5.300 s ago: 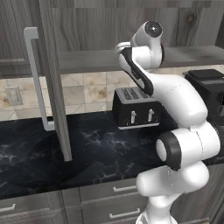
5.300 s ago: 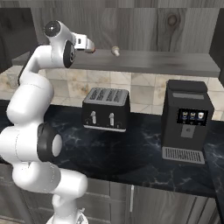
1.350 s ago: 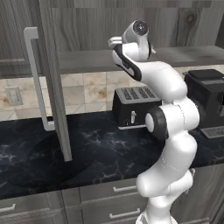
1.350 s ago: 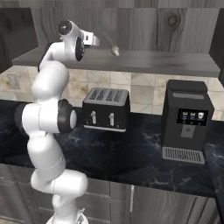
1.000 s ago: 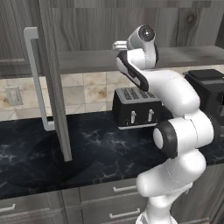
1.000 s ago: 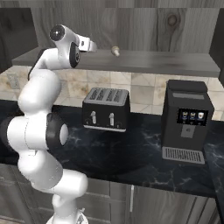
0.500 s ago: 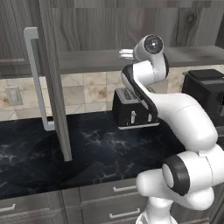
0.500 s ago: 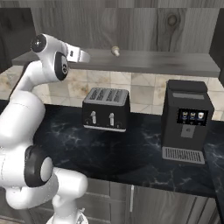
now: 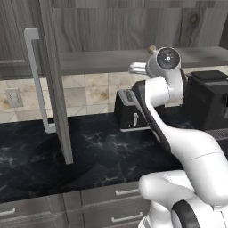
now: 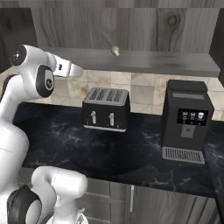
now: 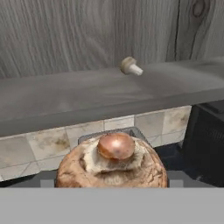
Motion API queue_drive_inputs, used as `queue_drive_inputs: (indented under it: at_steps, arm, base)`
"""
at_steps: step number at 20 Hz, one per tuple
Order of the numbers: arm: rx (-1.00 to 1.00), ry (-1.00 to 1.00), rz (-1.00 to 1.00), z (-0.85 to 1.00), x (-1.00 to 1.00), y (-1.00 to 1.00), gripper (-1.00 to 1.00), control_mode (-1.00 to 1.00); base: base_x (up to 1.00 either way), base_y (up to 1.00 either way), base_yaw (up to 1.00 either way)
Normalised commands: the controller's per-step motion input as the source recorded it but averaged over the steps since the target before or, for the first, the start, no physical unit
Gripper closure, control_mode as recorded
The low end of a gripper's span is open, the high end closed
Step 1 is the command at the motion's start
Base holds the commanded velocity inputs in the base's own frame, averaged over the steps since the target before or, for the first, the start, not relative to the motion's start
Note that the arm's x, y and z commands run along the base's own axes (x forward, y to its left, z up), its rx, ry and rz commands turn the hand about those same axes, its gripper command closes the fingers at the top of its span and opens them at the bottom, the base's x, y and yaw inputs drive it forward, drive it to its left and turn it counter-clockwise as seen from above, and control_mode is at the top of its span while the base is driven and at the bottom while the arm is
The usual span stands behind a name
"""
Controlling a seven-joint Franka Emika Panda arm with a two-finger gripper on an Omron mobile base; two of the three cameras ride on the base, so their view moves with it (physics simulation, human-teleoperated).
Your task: Pick the mushrooms from the cabinet and place them in one bowl. Pick the lemon wedge from the sink and place it in the other bowl.
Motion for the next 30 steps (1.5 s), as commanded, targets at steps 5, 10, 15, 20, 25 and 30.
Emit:
queue_drive_inputs:
  at_steps: [5,10,15,20,25,30]
  arm:
    - [-0.04,0.1,-0.04,-0.3,-0.97,-0.17,1.0,-1.0]
    - [-0.02,0.25,0.0,-0.57,-0.3,-0.08,1.0,-1.0]
    - [0.0,0.26,0.0,-0.69,-0.29,-0.04,1.0,-1.0]
    - [0.0,0.27,0.0,-0.64,-0.36,-0.04,1.0,-1.0]
    - [0.0,0.3,0.0,-0.55,-0.2,-0.02,1.0,-1.0]
    - [0.03,0.25,0.0,-0.26,0.11,-0.12,1.0,-1.0]
  base:
    - [0.0,0.0,0.0]
    - [0.0,0.0,0.0]
    - [0.0,0.0,0.0]
    - [0.0,0.0,0.0]
    - [0.0,0.0,0.0]
    - [0.0,0.0,0.0]
